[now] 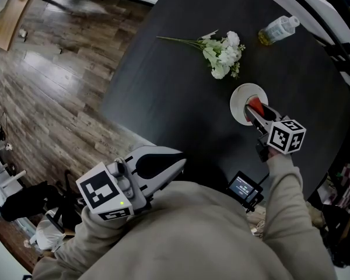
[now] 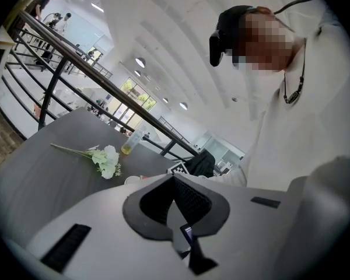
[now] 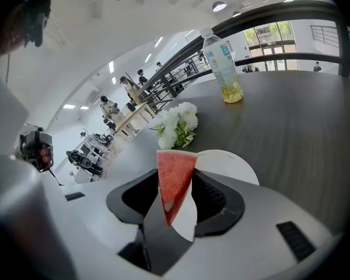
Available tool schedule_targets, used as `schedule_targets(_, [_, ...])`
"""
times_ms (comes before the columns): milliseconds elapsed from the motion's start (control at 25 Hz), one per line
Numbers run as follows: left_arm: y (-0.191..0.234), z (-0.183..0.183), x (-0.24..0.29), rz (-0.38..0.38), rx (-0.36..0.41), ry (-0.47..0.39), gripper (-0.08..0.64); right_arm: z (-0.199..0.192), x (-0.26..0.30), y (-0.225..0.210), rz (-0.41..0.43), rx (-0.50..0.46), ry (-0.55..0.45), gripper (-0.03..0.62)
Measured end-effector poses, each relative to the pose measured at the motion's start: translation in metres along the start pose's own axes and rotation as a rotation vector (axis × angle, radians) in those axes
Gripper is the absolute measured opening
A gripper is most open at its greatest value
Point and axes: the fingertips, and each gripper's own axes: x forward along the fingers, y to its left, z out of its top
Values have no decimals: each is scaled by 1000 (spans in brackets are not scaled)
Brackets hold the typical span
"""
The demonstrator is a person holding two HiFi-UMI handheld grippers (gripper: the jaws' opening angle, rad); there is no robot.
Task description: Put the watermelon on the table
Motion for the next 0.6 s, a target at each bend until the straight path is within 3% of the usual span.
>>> schedule_targets(600, [2, 1, -2, 7, -15, -12, 3, -17, 21, -19, -72, -14, 74, 192])
